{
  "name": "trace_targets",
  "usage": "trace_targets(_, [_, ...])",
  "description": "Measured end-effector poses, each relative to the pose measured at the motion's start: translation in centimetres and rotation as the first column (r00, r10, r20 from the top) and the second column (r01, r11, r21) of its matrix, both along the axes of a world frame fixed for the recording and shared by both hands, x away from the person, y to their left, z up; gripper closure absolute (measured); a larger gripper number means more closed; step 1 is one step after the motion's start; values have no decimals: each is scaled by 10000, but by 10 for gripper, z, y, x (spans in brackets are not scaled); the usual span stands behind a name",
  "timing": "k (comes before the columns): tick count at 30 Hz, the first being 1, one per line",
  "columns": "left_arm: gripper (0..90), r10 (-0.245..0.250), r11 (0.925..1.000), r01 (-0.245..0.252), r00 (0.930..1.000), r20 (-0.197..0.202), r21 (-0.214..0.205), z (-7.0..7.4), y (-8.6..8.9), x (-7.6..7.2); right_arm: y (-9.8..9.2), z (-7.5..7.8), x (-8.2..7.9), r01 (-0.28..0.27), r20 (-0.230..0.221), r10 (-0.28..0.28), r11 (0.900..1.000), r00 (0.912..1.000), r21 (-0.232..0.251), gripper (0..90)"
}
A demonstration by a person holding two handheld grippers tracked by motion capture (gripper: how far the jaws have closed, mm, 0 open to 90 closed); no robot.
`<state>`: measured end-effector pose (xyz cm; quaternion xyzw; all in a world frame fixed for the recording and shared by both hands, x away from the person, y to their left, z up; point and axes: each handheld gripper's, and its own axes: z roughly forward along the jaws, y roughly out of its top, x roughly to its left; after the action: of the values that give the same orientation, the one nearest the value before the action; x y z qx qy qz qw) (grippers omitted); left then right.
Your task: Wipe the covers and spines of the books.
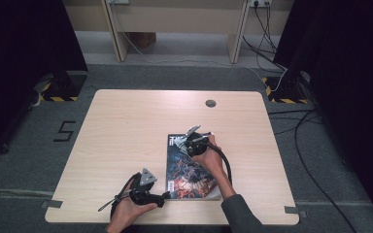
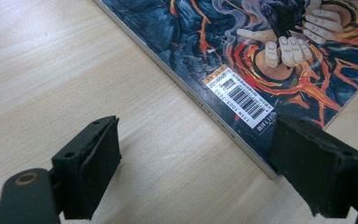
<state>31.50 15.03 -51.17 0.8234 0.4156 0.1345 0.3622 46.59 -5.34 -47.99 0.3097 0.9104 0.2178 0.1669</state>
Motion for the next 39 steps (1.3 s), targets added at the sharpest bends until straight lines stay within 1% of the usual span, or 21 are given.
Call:
trace_targets(1, [152,12,10000,-12,10000,3,-38,0,0,0,2,0,-3,-14,-18,14,10000,10000,-13,753])
trace_targets(2, [152,27,10000,-27,10000,6,-70,-1,0,0,6,0,-6,-167,-24,167,9999,9999,20,753])
trace_targets(4, [152,16,10000,-15,10000,18,-34,0,0,0,11,0,-12,-649,-39,649,9979,9979,69,753])
trace_targets(5, [152,-6,10000,6,10000,14,-40,0,0,0,15,0,-17,-830,-46,830,9965,9965,-1,752])
trace_targets(7, [151,54,10000,-54,10000,10,-82,-1,1,0,22,0,-26,-1233,-60,1233,9924,9923,-3,753])
trace_targets(9, [152,32,10000,-31,10000,52,-2,0,1,-1,25,-1,-35,-1577,-36,1577,9875,9875,30,752])
trace_targets(10, [151,16,10000,-16,10000,61,22,0,0,-1,26,-1,-39,-1687,-91,1688,9856,9856,76,752])
trace_targets(12, [152,12,10000,-12,10000,26,8,0,1,-1,26,-1,-50,-2047,-99,2048,9787,9787,141,751])
trace_targets(14, [152,40,10000,-40,10000,41,-14,0,1,-1,24,-1,-58,-2292,-99,2294,9732,9733,207,752])
trace_targets(15, [152,47,10000,-47,10000,44,-27,0,1,-1,20,-1,-64,-2344,-121,2347,9719,9720,215,752])
trace_targets(16, [152,28,10000,-28,10000,9,-38,0,1,-1,17,-1,-66,-2477,-102,2479,9687,9687,183,752])
trace_targets(18, [152,50,10000,-50,10000,-11,-78,-1,1,-1,7,-1,-73,-2440,-136,2445,9694,9696,286,752])
trace_targets(21, [152,48,10000,-48,10000,17,-36,0,1,-1,-11,-3,-84,-2249,-126,2262,9721,9740,669,752])
trace_targets(22, [151,28,10000,-28,10000,-7,-78,-1,1,0,-15,-3,-89,-2173,-209,2196,9729,9754,792,752])
trace_targets(24, [151,63,9999,-64,10000,-74,-144,-1,1,0,-30,-4,-99,-2086,-88,2107,9723,9775,1051,753])
trace_targets(26, [151,57,9999,-57,10000,-16,-86,-1,1,-1,-43,-5,-107,-1891,-78,1915,9741,9815,1236,753])
trace_targets(30, [151,98,9999,-99,9999,-32,-113,-1,1,-1,-61,-4,-123,-1678,-77,1700,9784,9854,1206,753])
trace_targets(32, [152,68,9999,-69,10000,-28,-81,-1,1,-1,-68,-4,-130,-1613,-13,1624,9807,9867,1103,753])
trace_targets(34, [151,77,9999,-77,10000,-55,-150,-1,1,0,-74,-4,-136,-1524,33,1528,9834,9882,989,754])
trace_targets(36, [152,82,9999,-82,10000,-31,-89,-1,1,-1,-80,-4,-138,-1371,50,1373,9853,9905,1018,759])
trace_targets(39, [151,46,9999,-47,10000,-71,-115,-1,1,0,-82,-3,-134,-1224,-13,1231,9876,9924,982,766])
